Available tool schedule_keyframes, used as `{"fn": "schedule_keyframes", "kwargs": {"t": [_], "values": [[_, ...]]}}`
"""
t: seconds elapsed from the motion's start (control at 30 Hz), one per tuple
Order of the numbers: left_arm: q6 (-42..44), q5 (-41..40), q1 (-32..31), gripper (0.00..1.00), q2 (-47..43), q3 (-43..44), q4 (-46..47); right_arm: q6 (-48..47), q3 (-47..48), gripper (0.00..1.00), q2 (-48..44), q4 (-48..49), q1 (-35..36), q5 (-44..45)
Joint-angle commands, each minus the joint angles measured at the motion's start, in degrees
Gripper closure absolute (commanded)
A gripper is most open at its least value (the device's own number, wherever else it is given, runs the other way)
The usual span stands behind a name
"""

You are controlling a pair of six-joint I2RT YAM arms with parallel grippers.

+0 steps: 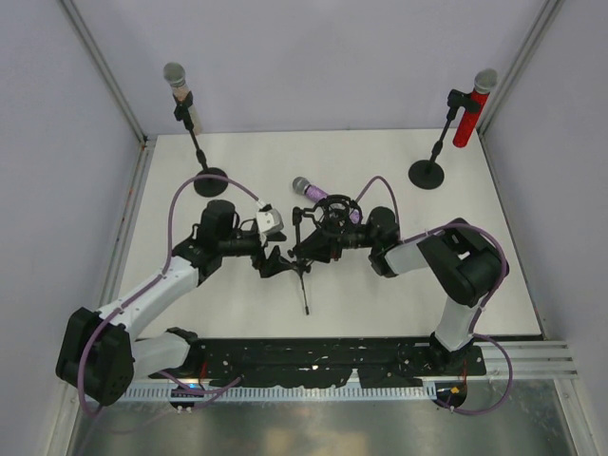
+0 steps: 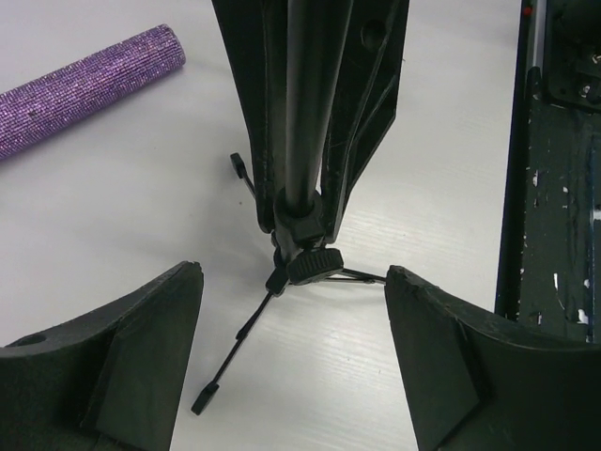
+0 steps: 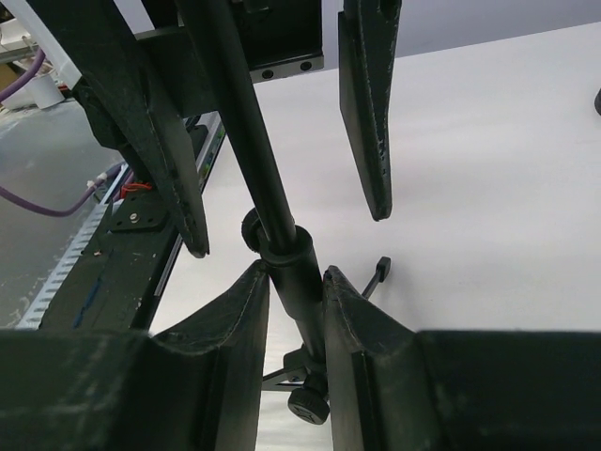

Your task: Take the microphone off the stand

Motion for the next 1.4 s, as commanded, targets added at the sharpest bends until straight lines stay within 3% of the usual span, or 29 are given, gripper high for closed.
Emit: {"fn": "schedule_keyframes", "kwargs": {"t": [0.0, 0.2, 0.33, 0.67, 0.73, 0.9, 1.0, 1.2, 1.37], "values": [[1.0, -3.8, -1.6, 0.2, -1.5, -0.2, 4.5, -0.7, -0.9, 0.76, -1.6, 4.4, -0.1, 4.3], [-0.7, -8.3, -1.8, 0.25, -2.3, -1.6, 9.3, -2.1, -1.5, 0.77, -2.3, 3.8, 0.0, 6.9], [-0.9, -8.8, -1.8, 0.44, -2.9, -2.0, 10.4, -2.7, -2.0, 0.76, -3.0, 3.5, 0.0, 8.0], [-0.7, -3.2, -1.8, 0.51, -1.8, -1.3, 8.7, -3.6, -2.1, 0.76, -3.5, 3.1, 0.5, 8.2], [-1.0, -2.1, -1.8, 0.58, -1.0, -0.7, 8.0, -4.3, -2.2, 0.76, -3.5, 2.8, 0.6, 8.3], [-1.8, 0.8, -1.8, 0.9, 0.8, 0.3, 5.7, -6.1, -2.8, 0.76, -3.6, 2.4, 0.6, 8.6], [-3.9, 3.4, -1.5, 0.97, 1.7, 0.5, 5.4, -6.7, -2.9, 0.76, -3.8, 2.5, 0.6, 8.6], [-12.7, 12.5, 1.6, 0.99, 4.6, 0.9, 8.3, -8.7, -4.3, 0.76, -3.7, 3.7, 0.6, 7.8], [-22.8, 17.2, 3.4, 0.94, 8.5, 1.6, 11.2, -9.7, -4.6, 0.76, -3.5, 4.1, 0.5, 7.7]]}}
